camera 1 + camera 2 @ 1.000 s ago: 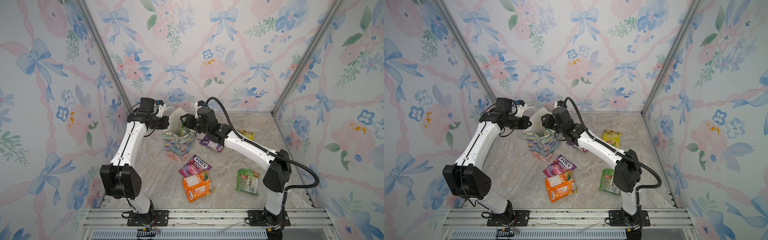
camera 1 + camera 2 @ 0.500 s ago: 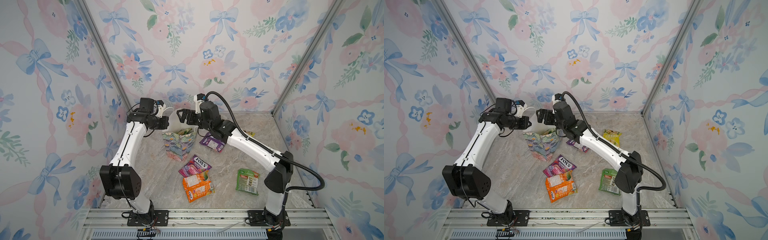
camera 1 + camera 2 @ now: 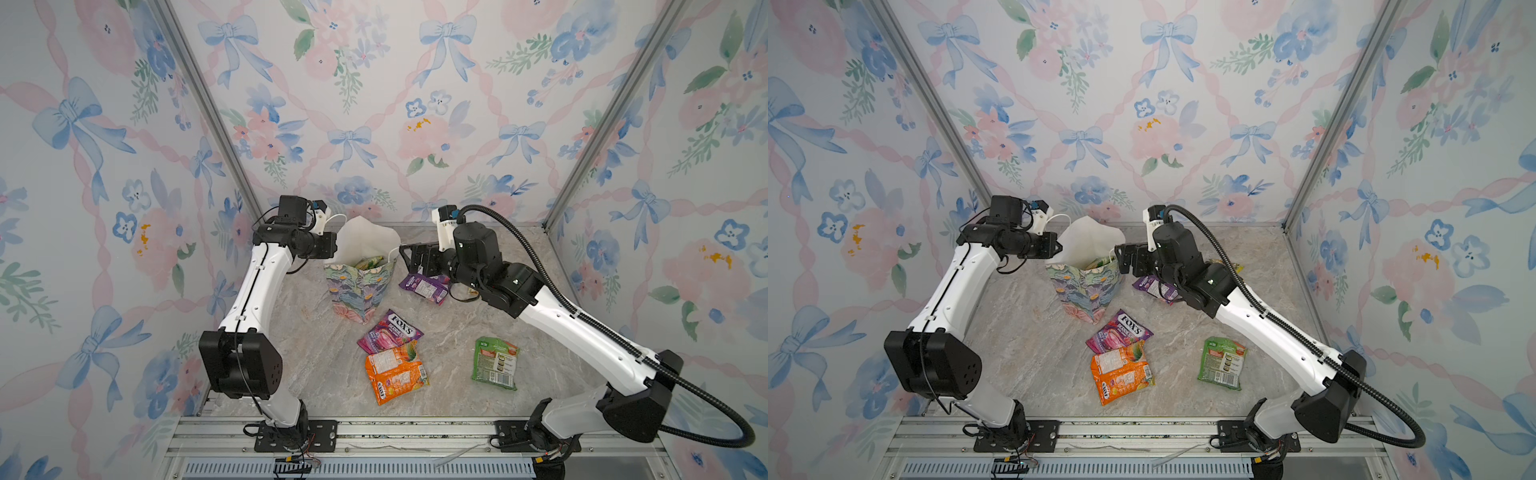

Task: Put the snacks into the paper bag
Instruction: 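Raise the right gripper from the bag and move toward the orange packet, then lower the right gripper onto the orange packet and grasp it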

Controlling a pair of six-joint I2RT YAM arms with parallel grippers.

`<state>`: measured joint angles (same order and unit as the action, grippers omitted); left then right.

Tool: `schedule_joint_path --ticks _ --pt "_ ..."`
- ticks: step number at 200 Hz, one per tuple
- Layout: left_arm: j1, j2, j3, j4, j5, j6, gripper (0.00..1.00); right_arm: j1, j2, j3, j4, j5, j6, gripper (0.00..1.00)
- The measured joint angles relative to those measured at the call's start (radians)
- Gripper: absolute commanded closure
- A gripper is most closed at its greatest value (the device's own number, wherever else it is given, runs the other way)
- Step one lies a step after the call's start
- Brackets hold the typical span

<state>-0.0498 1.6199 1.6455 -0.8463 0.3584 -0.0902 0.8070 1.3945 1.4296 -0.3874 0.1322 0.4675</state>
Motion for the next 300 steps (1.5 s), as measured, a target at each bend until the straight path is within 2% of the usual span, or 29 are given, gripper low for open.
schedule_joint_path --ticks 32,68,90,132,199,253,276,300 --pt "0.003 0.0 -0.001 0.002 -0.003 0.0 1.0 0.021 -0.08 -0.252 -0.062 -0.031 0.071 0.01" --pt "0.005 0.0 -0.003 0.003 -0.002 0.0 1.0 0.117 -0.084 -0.462 -0.07 -0.086 0.203 0.06" --pt "0.005 -0.001 -0.007 0.009 -0.003 0.0 1.0 0.176 -0.067 -0.528 -0.06 -0.113 0.27 0.11" --pt "0.005 -0.002 -0.008 0.01 -0.003 0.0 1.0 0.217 0.02 -0.572 0.003 -0.157 0.328 0.25" --pt "0.005 -0.002 -0.008 0.01 -0.003 0.0 1.0 0.218 0.138 -0.598 0.077 -0.193 0.327 0.5" --pt "0.006 -0.002 -0.01 0.011 -0.003 0.0 1.0 0.222 0.181 -0.592 0.087 -0.198 0.287 0.75" --pt "0.005 -0.002 -0.01 0.011 -0.003 0.0 1.0 0.222 0.182 -0.563 0.04 -0.182 0.241 0.87" --pt "0.006 -0.002 -0.01 0.011 -0.003 0.0 1.0 0.222 0.183 -0.504 -0.038 -0.142 0.177 0.94"
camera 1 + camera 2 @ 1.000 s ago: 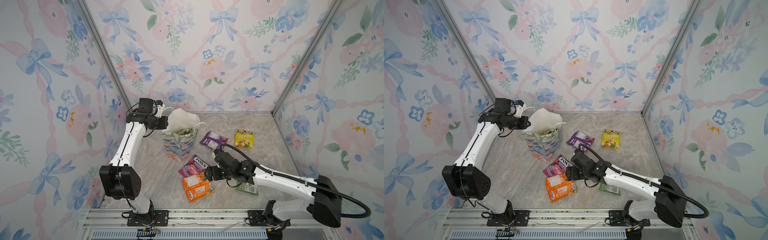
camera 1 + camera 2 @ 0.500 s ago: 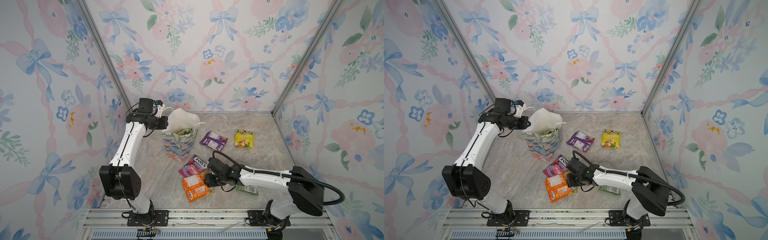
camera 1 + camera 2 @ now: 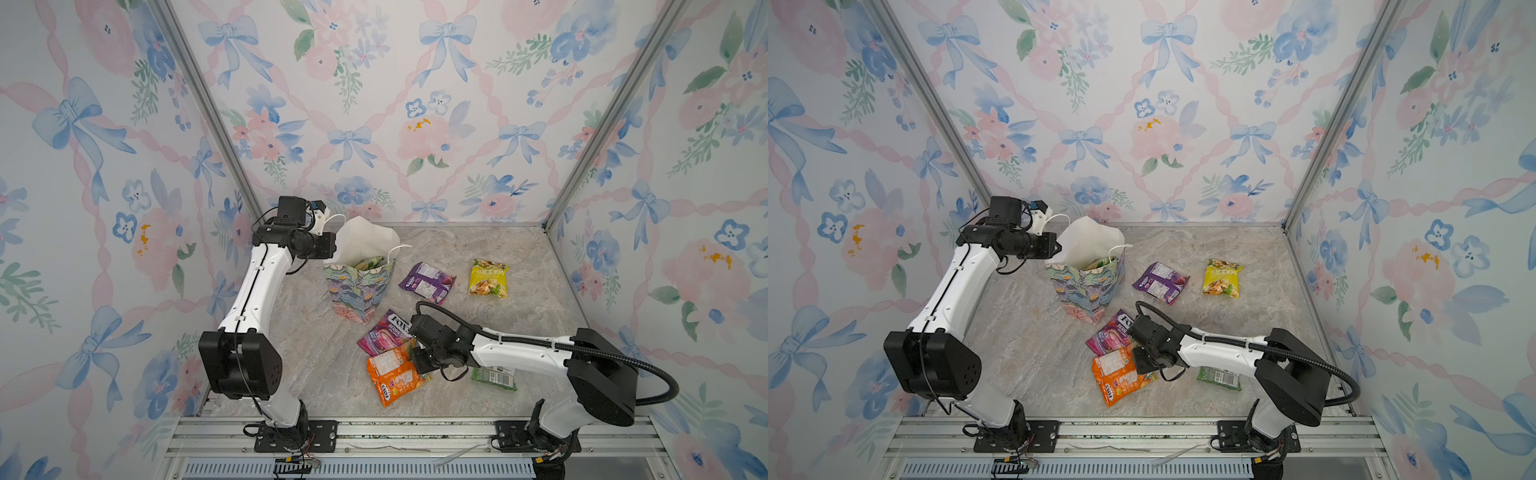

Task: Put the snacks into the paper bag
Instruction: 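Lower the right gripper onto the orange packet and grasp it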

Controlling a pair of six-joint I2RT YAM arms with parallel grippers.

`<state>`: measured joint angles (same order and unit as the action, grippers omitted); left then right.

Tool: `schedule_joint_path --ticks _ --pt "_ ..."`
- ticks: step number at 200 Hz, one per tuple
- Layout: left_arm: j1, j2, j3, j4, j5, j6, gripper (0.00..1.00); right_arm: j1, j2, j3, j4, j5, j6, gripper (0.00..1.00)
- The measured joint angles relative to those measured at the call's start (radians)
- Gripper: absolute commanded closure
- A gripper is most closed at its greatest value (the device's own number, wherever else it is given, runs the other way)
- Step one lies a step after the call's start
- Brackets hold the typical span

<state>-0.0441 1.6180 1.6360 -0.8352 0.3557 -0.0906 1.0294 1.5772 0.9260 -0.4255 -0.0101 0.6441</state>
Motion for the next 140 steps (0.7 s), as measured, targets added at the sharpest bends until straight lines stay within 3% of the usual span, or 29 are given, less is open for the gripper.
schedule_joint_path --ticks 52,113,123,140 --pt "0.0 0.0 0.0 0.0 0.0 0.0 1.0 -0.025 0.031 0.162 -0.199 0.092 -0.246 0.92" --pt "0.0 0.0 0.0 0.0 0.0 0.0 1.0 -0.091 0.192 0.366 -0.319 0.171 -0.509 0.87" --pt "0.0 0.0 0.0 0.0 0.0 0.0 1.0 -0.11 0.208 0.376 -0.323 0.171 -0.533 0.81" --pt "0.0 0.0 0.0 0.0 0.0 0.0 1.0 -0.142 0.222 0.393 -0.321 0.172 -0.563 0.62"
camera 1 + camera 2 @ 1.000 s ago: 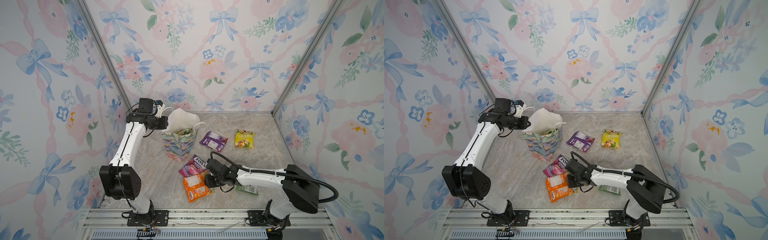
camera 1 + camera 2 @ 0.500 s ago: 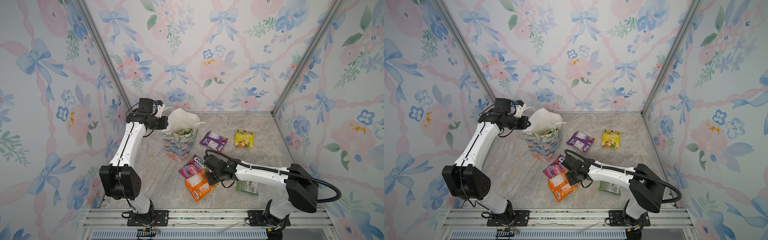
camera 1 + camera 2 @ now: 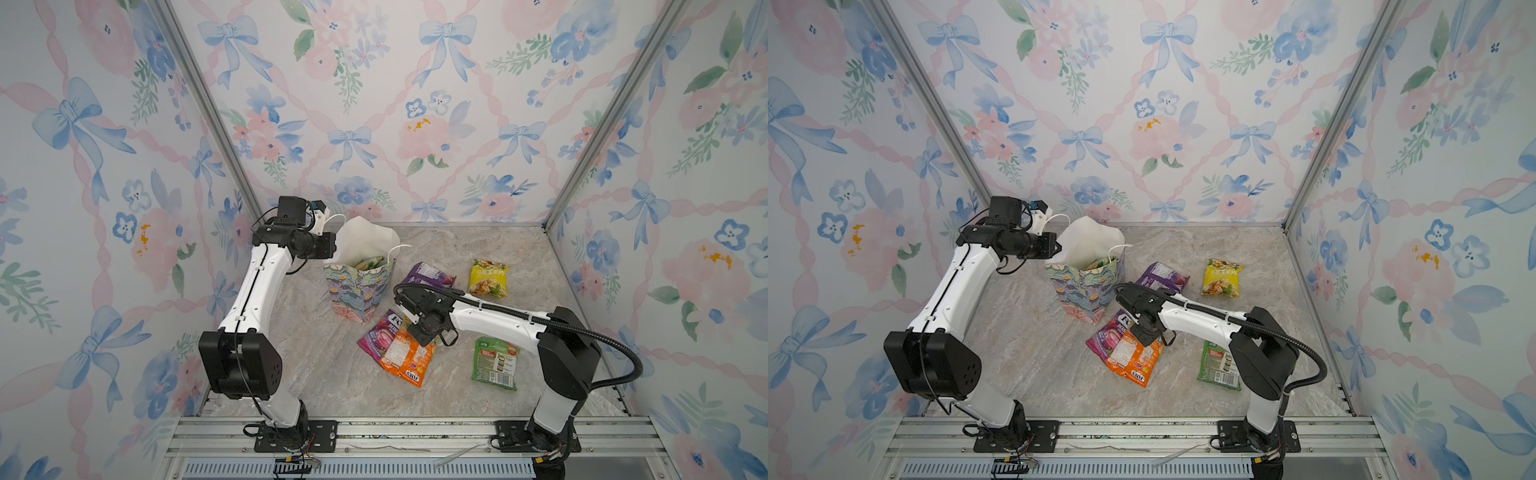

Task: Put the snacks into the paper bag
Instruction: 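Lower the right gripper onto the orange packet and grasp it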

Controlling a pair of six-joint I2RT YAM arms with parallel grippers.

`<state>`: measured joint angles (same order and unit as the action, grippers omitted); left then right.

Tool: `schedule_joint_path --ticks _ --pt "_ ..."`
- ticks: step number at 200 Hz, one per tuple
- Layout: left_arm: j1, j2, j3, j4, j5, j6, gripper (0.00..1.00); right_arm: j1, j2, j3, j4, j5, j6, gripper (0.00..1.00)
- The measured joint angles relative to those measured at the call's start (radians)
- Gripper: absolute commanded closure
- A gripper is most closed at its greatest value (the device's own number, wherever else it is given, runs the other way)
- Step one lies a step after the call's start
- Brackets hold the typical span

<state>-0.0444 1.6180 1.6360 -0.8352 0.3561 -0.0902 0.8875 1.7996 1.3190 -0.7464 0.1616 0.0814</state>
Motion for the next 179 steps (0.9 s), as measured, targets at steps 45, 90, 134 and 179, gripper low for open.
schedule_joint_path --ticks 45,90,134,179 --pt "0.0 0.0 0.0 0.0 0.0 0.0 1.0 -0.063 -0.012 0.023 0.037 -0.043 -0.012 0.36" --pt "0.0 0.0 0.0 0.0 0.0 0.0 1.0 -0.11 -0.29 -0.151 0.156 -0.1 0.224 0.2" --pt "0.0 0.0 0.0 0.0 0.0 0.0 1.0 -0.096 -0.58 -0.528 0.328 -0.136 0.682 0.15" --pt "0.0 0.0 0.0 0.0 0.0 0.0 1.0 0.012 -0.666 -0.691 0.358 -0.105 1.027 0.14"
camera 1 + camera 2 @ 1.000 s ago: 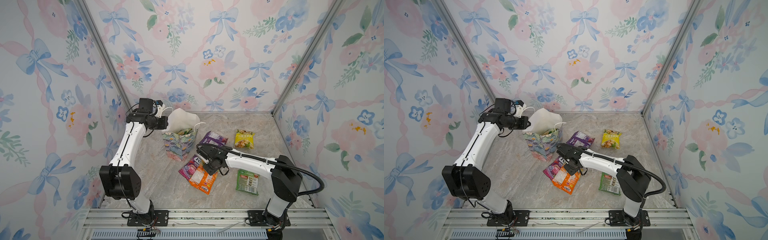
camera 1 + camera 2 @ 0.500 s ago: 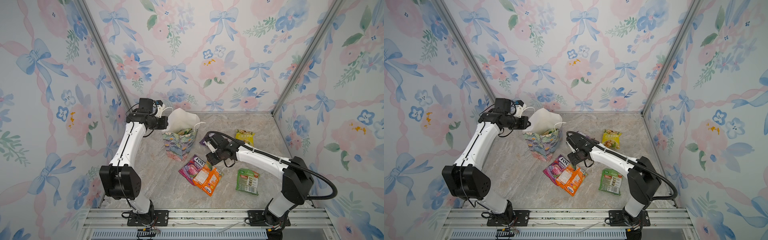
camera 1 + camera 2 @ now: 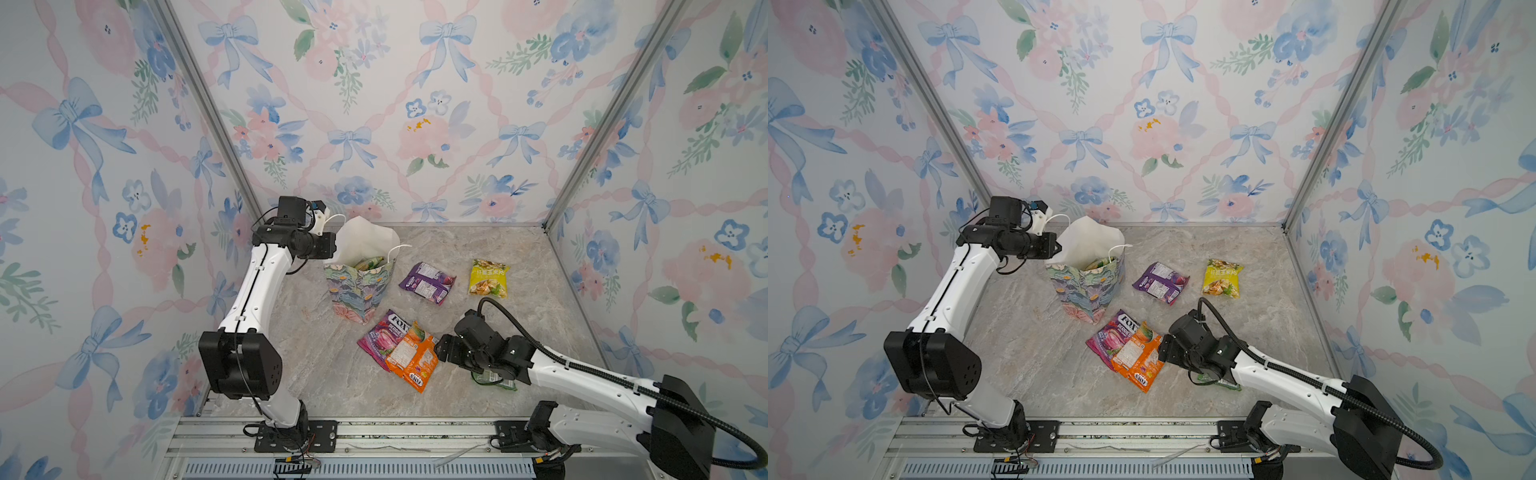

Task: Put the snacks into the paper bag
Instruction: 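Lower the right gripper onto the orange packet and grasp it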

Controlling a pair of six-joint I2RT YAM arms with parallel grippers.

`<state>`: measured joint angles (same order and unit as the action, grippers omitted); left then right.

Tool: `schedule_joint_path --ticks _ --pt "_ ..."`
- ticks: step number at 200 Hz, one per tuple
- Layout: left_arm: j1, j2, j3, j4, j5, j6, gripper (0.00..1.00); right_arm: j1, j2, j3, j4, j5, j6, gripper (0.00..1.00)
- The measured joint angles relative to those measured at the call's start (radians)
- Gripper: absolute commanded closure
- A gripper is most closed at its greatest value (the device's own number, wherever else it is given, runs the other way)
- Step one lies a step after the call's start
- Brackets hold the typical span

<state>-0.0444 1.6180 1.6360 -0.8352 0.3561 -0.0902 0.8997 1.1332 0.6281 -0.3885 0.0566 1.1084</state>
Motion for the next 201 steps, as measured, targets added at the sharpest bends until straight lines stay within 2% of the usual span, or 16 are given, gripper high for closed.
schedule_joint_path --ticks 42,75,201 --pt "0.0 0.0 0.0 0.0 0.0 0.0 1.0 0.039 0.018 -0.066 0.129 0.004 0.164 0.2" --pt "0.0 0.0 0.0 0.0 0.001 0.0 1.0 0.059 0.065 -0.102 0.203 0.002 0.237 0.24" --pt "0.0 0.0 -0.001 0.0 0.004 0.0 1.0 0.058 0.211 -0.159 0.493 -0.074 0.336 0.42"
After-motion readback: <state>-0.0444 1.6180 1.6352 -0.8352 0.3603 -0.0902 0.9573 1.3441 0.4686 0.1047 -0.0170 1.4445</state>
